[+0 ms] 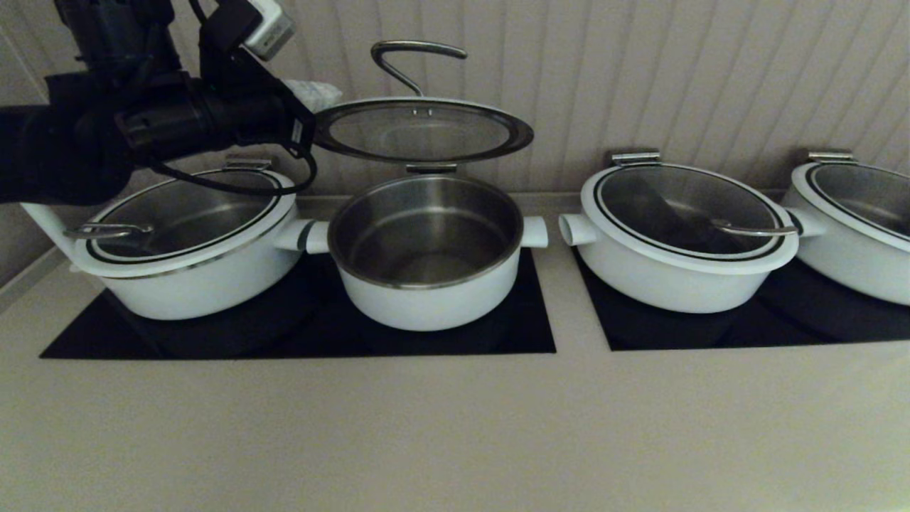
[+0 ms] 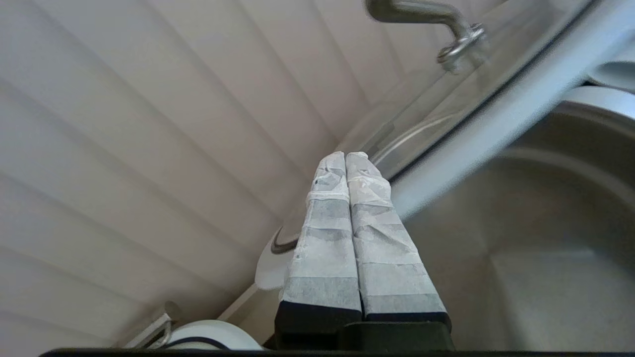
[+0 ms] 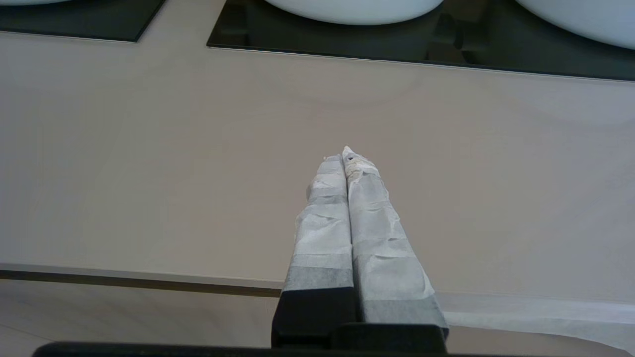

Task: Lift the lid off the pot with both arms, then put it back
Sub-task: Close the pot lid

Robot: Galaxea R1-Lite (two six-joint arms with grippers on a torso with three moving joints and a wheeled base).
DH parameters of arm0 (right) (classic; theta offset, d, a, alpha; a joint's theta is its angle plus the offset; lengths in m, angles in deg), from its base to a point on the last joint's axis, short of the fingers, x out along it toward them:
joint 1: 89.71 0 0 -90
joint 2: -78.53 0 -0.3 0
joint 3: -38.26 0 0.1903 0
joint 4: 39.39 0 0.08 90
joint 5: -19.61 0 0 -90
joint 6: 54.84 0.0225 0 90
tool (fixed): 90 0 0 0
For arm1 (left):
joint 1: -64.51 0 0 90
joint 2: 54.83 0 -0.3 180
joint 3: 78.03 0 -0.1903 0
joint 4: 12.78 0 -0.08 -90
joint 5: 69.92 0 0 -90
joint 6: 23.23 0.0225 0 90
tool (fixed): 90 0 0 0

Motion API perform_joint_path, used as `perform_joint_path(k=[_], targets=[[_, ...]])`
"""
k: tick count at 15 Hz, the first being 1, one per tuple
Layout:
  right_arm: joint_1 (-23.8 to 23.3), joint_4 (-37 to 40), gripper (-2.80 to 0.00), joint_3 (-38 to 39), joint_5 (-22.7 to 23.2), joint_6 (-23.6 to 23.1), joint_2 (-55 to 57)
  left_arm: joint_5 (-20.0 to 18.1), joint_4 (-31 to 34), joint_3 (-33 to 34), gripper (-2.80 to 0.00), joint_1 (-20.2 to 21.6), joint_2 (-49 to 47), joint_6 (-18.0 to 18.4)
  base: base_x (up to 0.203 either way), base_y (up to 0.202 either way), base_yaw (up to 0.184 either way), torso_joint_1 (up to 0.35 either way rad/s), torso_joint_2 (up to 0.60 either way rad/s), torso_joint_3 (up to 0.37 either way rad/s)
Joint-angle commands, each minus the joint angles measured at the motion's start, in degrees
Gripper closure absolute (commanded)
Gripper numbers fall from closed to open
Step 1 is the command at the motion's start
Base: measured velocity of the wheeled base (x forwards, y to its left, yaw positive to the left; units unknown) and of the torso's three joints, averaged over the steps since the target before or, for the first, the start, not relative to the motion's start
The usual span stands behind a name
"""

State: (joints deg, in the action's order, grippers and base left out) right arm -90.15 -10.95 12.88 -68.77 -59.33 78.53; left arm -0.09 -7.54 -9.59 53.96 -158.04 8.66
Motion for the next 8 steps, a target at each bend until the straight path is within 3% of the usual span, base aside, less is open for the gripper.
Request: perform_joint_path(k=[1,8], targets=[[0.0,0.0,0.0,0.0,0.0,-0.1,0.0,-0.2,-0.1,0.2,0.0,-0.1,-1.6,0.2,0.0,0.0,0.0,0.0,0.0,0.0],[0.0,0.0,0.0,0.0,0.0,-0.1,0.0,-0.3,0.0,1.1,0.0,-0.1,-0.3,0.4,0.0,0.0,0.0,0.0,0.0,0.0]])
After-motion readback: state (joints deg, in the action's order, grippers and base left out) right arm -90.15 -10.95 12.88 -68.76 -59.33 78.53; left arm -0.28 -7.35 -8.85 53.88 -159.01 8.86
